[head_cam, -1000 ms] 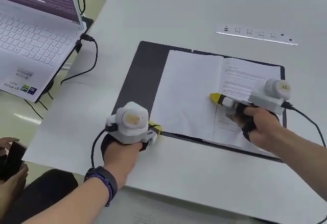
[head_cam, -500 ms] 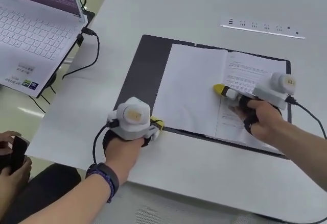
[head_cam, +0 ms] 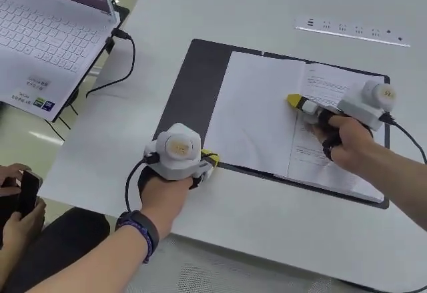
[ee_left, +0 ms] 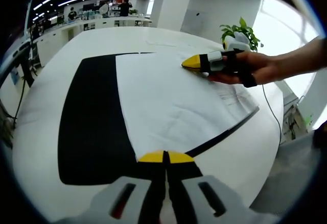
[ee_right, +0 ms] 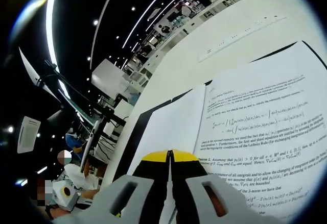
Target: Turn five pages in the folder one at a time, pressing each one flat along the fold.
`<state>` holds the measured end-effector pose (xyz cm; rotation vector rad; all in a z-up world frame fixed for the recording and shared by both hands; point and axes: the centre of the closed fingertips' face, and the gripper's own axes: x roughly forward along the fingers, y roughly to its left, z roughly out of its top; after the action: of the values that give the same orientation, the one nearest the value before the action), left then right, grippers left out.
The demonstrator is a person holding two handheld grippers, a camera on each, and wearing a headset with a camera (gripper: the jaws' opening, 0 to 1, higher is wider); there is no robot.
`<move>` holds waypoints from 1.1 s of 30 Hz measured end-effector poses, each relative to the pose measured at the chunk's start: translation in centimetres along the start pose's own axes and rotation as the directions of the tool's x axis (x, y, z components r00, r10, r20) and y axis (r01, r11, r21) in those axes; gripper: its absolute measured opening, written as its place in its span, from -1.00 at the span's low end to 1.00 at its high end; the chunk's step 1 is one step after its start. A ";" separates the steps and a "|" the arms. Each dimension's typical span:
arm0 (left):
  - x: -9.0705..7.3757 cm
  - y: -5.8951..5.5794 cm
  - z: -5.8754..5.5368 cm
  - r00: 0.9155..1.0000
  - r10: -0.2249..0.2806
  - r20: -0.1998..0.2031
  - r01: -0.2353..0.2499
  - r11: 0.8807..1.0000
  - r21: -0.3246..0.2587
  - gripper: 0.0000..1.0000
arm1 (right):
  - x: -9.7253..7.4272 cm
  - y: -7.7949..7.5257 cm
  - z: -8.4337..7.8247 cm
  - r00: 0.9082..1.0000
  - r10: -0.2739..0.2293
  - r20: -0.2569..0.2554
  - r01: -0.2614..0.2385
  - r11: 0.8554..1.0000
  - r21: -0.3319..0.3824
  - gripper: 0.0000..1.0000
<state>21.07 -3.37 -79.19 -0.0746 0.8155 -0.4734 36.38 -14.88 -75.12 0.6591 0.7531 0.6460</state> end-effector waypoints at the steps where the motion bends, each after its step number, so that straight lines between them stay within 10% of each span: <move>1: 0.0 0.0 0.0 1.000 0.000 0.000 0.000 1.000 -0.003 -1.00 | 0.1 -0.1 0.1 1.000 0.001 0.005 -0.001 1.000 0.008 -1.00; 33: 0.1 0.1 0.1 1.000 0.002 -0.015 -0.002 1.000 0.002 -1.00 | 6.6 -6.7 7.2 0.992 -0.043 0.120 0.027 0.991 0.134 -1.00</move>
<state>21.26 -3.39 -79.21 -0.0685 0.8299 -0.4738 47.56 -16.42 -78.59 0.7979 0.6955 0.5217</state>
